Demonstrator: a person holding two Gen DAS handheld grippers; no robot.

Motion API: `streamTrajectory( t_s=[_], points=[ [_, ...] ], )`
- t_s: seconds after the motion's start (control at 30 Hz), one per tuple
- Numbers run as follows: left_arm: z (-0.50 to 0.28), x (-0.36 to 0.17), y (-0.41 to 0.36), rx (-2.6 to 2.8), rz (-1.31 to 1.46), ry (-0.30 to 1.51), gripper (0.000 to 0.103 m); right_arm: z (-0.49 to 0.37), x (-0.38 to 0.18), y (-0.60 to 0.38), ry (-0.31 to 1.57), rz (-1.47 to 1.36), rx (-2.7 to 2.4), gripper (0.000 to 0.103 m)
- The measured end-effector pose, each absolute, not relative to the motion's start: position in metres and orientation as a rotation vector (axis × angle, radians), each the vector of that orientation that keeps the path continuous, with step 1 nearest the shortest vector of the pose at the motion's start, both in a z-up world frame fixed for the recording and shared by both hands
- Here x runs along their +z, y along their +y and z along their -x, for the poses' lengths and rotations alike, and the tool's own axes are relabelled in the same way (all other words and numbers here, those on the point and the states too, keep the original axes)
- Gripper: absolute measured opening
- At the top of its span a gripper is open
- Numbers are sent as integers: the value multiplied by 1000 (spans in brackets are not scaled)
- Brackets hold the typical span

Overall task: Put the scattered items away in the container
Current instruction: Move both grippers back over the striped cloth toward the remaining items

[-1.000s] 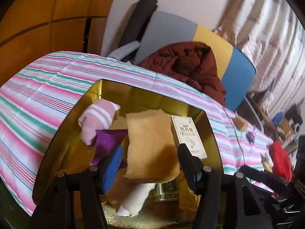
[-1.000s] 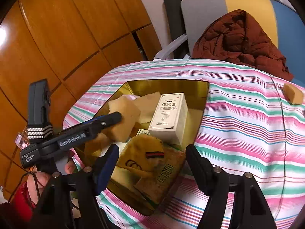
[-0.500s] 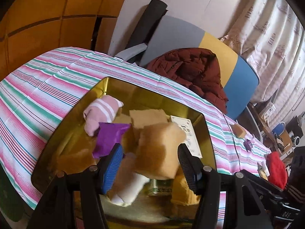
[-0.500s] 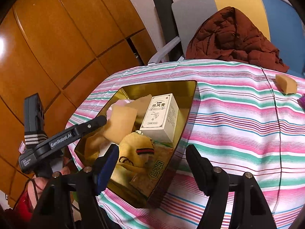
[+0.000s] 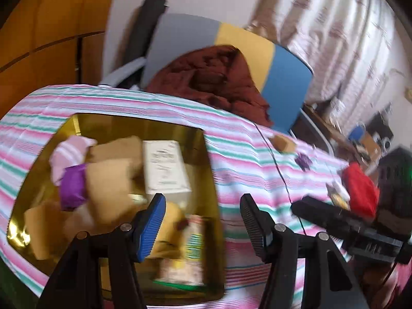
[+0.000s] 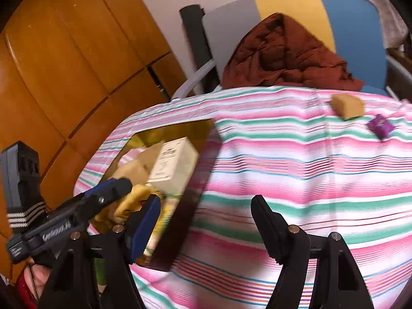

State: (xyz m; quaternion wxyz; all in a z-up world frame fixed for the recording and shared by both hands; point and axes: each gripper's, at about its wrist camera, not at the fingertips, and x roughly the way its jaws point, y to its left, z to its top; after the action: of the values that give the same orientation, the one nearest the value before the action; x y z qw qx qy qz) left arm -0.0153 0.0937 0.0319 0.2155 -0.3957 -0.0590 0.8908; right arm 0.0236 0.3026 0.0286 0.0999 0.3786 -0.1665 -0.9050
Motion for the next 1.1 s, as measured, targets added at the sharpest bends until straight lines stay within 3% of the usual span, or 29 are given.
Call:
streamTrajectory(
  t_s=[0.6,0.87,1.1],
  points=[
    [-7,20,233,2323,1096,270,61,-65,43,516,-541,-1278,-3128,80],
    [-10,9,251,2304,1138,330,61,-56,-3,621,-677,-1560,-3151,82],
    [-9,3,260,2283,1161,344,61,-49,-37,648,-834,-1728,-3014,85]
  ],
)
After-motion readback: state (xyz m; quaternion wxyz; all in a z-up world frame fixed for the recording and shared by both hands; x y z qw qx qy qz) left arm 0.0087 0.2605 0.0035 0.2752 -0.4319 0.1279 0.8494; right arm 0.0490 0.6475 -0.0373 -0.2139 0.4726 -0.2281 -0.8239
